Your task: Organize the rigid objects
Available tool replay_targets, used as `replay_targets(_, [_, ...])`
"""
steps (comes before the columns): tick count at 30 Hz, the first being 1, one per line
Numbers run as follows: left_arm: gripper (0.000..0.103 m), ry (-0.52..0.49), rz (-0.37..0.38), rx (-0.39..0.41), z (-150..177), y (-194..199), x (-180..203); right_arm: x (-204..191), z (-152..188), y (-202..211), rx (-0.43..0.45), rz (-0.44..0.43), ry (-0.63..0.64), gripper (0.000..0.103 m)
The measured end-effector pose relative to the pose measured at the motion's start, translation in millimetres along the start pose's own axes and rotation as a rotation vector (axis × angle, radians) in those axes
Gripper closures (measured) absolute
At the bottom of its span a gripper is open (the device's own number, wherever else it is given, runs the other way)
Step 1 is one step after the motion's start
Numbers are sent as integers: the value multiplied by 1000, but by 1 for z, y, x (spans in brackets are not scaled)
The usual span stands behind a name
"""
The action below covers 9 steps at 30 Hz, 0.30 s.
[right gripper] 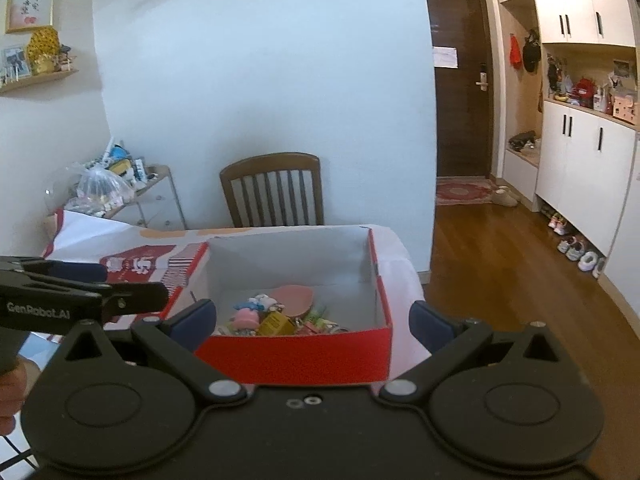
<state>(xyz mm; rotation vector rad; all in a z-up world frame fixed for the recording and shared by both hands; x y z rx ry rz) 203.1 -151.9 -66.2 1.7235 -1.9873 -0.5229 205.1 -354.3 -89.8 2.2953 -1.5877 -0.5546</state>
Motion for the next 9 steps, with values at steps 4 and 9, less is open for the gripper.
replay_targets(4, [2,4,3,1,-1,0,-1,1,3,-2,-16,15,-12,0])
replay_targets(9, [2,9,8,-3,-1,0,-2,3,5,-2,-18,38,-8,0])
Point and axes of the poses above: each gripper's, at about its wrist camera, not at the fingertips, and y roughly against the way its jaws point, x to its right, z to its underside, the point moved 10 cm from there along -y, roughly the way its jaws point, and after that the axes turned 1 degree about x, right-handed, at the moved point
